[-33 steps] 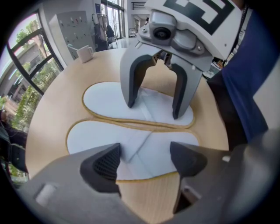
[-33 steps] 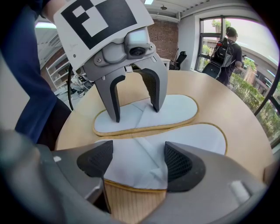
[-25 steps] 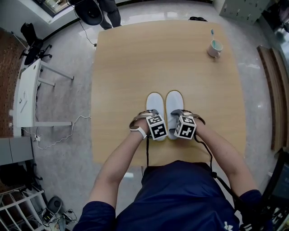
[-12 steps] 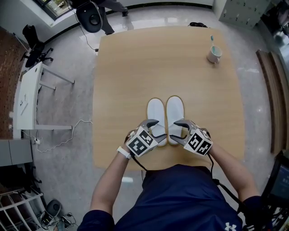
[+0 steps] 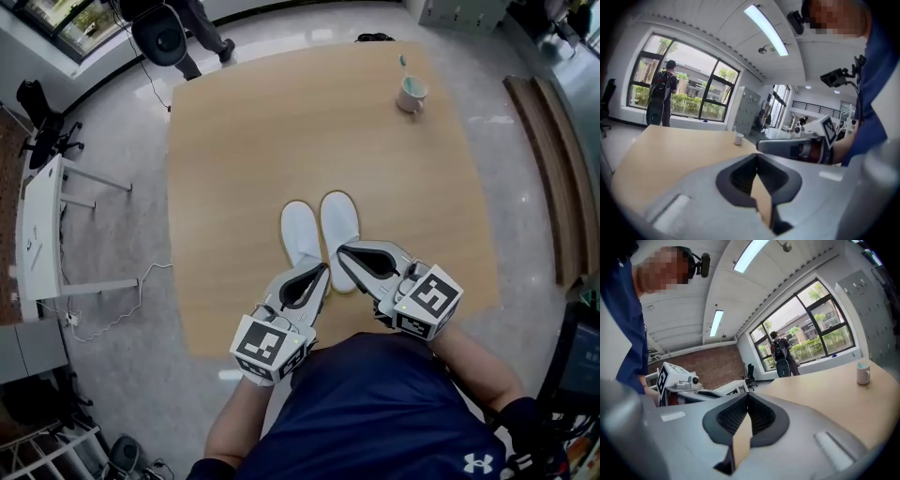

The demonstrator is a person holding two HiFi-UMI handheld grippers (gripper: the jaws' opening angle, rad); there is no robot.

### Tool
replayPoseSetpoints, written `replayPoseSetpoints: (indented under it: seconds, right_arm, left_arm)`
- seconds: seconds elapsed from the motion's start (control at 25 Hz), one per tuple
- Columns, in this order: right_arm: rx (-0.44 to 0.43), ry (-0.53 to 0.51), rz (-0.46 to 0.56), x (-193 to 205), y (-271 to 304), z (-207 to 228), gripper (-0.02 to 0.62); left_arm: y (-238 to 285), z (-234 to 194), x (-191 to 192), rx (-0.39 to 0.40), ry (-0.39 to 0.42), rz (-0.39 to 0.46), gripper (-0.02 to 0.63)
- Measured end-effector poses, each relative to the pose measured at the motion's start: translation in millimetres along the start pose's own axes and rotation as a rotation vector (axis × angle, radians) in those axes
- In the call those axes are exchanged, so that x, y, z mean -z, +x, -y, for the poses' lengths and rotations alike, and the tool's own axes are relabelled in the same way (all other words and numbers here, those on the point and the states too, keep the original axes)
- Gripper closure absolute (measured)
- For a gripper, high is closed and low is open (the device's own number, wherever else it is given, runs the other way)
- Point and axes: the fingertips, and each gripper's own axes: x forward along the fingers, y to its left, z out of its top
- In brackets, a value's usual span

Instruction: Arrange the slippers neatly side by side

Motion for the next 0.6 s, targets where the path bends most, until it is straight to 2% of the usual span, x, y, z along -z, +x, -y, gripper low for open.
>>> replayPoseSetpoints:
  seconds: [0.08, 0.24, 0.6]
  right_arm:
    - [0.021, -0.027, 0.041, -19, -6, 0, 0.584]
    - [0.062, -0.096, 0.065, -42, -29, 4, 0.584]
    - [0.084, -0.101, 0.025, -36, -23, 4, 0.584]
  left_arm:
    - [3, 5, -9, -0.004, 0.006, 0.024, 0.601]
    - [13, 20, -20, -0.011, -0.043, 0.035, 0.601]
    - [10, 12, -1, -0.055, -0.067, -0.011, 0.601]
